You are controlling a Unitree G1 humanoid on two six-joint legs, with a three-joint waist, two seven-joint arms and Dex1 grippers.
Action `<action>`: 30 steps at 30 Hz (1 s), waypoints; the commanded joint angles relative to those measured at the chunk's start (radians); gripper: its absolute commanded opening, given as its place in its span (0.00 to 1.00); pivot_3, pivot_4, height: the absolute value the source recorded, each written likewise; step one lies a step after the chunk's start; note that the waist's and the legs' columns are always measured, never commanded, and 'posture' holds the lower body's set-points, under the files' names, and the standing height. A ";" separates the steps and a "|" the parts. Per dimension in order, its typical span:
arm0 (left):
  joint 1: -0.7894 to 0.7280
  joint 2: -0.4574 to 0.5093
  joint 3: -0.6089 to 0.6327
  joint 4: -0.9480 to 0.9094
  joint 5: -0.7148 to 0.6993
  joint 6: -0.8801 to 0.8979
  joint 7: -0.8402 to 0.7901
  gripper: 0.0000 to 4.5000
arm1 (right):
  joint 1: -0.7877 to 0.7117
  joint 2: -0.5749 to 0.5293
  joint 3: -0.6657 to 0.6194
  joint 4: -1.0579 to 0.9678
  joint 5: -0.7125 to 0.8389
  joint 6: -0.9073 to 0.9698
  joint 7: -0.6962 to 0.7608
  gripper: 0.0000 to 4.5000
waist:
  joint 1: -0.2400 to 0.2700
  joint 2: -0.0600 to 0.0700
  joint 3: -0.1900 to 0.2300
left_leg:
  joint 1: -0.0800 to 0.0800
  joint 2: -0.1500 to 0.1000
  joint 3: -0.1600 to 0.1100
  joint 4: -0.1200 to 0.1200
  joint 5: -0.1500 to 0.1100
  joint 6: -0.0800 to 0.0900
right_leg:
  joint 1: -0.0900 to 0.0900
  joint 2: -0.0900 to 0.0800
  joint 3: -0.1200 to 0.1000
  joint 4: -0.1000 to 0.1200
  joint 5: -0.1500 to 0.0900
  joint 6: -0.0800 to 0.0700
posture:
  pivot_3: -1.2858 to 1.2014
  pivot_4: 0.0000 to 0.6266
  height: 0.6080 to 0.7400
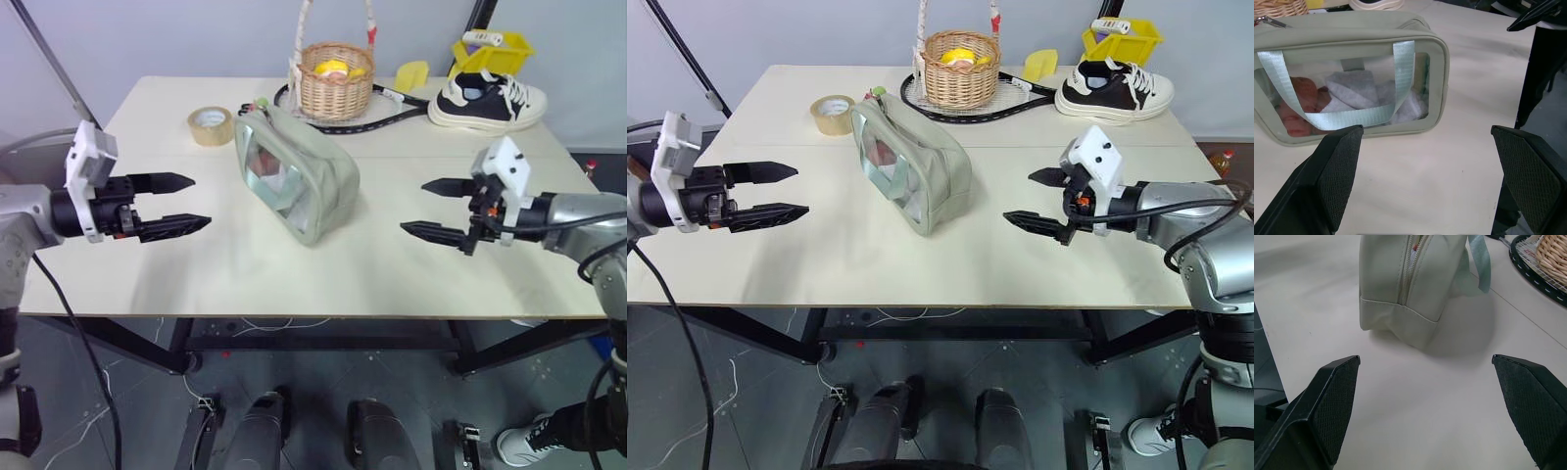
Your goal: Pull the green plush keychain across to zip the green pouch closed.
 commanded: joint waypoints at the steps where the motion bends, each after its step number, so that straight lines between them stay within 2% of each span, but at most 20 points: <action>1: -0.046 0.014 0.039 0.004 -0.045 0.043 0.001 0.99 | -0.011 -0.018 -0.039 -0.024 0.000 -0.005 0.001 1.00 | 0.000 0.000 0.000 | 0.000 0.000 0.000 0.000 0.000 0.000 | 0.000 0.000 0.000 0.000 0.000 0.000 | 0.52 0.24 0.88; 15: -0.069 0.019 0.051 0.029 -0.050 0.045 0.001 0.99 | -0.048 -0.019 -0.021 -0.036 -0.008 0.027 -0.025 1.00 | 0.000 0.000 0.000 | -0.001 0.000 0.001 0.000 0.000 0.000 | -0.001 0.000 0.000 0.000 0.000 0.000 | 0.52 0.24 0.88; 18: -0.090 0.004 0.083 0.029 -0.097 0.085 0.028 0.99 | -0.156 -0.010 0.030 -0.013 -0.010 0.137 -0.063 1.00 | -0.003 0.000 0.000 | -0.001 0.000 0.001 0.000 0.000 0.000 | -0.002 0.000 0.001 0.001 0.000 0.000 | 0.52 0.24 0.88; 24: -0.113 -0.037 0.153 0.031 -0.174 0.120 0.084 0.99 | -0.501 0.100 0.215 0.092 -0.030 0.329 -0.069 1.00 | -0.010 0.000 0.000 | -0.003 0.001 0.001 -0.001 0.001 0.001 | -0.007 0.002 0.003 0.003 0.001 -0.001 | 0.52 0.24 0.88; 30: -0.111 -0.027 0.161 0.054 -0.163 0.094 0.080 0.99 | -0.778 0.325 0.311 0.369 -0.104 0.344 -0.100 1.00 | -0.009 0.000 0.000 | -0.005 0.001 0.002 -0.002 0.004 0.000 | -0.011 0.004 0.003 0.004 0.003 0.002 | 0.52 0.24 0.88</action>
